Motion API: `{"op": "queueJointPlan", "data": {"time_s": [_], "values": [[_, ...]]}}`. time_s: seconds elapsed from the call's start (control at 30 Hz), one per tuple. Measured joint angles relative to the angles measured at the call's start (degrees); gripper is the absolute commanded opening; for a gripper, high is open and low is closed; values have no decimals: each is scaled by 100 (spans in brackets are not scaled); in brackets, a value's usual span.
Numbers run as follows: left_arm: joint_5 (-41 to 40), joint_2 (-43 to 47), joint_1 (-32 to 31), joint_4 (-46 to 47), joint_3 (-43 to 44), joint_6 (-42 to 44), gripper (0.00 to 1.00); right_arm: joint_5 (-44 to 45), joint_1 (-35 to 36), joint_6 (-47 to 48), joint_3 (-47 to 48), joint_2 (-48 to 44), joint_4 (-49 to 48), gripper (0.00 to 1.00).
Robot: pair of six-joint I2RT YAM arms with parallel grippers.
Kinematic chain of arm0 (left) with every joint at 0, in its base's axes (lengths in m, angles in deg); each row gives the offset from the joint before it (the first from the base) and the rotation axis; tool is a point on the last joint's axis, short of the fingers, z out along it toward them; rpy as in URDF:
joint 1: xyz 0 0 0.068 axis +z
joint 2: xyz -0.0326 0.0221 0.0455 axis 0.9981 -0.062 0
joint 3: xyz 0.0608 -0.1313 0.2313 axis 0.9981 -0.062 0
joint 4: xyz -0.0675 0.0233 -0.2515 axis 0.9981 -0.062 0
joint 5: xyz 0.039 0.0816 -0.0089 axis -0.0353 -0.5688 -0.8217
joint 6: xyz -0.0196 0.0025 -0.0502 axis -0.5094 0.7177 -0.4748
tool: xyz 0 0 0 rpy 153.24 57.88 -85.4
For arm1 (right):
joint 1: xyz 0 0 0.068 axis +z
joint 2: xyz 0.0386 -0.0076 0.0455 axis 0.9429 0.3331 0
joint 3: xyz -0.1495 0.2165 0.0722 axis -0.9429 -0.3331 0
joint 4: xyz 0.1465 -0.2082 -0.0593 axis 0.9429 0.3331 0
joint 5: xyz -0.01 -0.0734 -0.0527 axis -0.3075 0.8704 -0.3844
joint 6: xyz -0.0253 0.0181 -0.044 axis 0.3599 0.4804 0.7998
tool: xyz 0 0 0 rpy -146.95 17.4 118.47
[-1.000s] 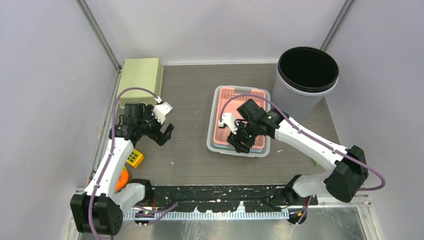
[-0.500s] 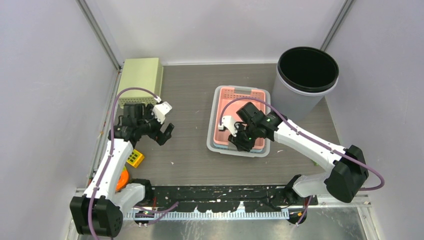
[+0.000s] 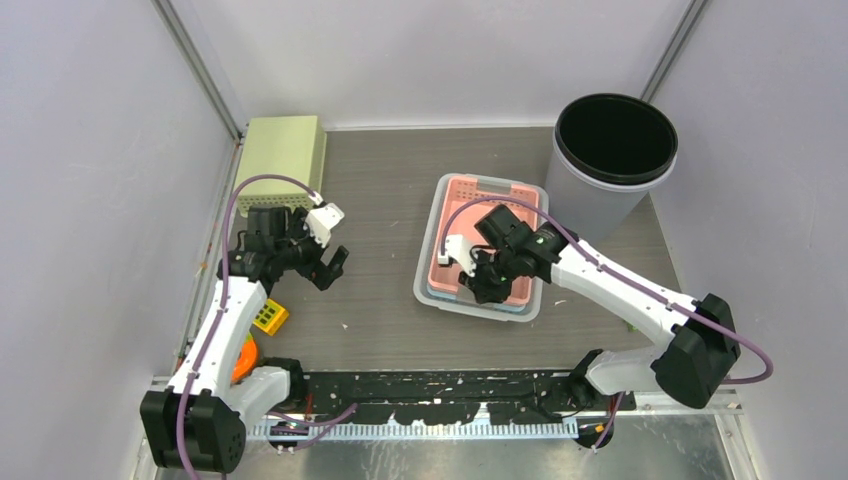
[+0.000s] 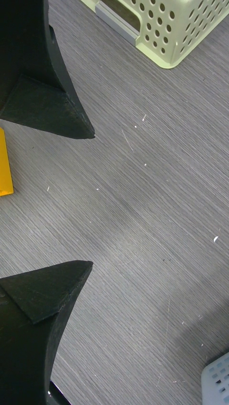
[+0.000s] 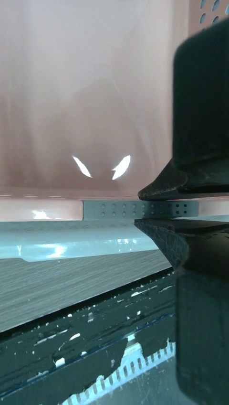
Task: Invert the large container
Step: Pick up the container from the container.
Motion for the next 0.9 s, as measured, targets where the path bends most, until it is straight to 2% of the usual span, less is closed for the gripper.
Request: {"op": "queueJointPlan", "data": {"time_s": [0.9], "values": [[0,-4,2,0,-9,0,100,-271,0,391,203,-1113,1080,1]]}}
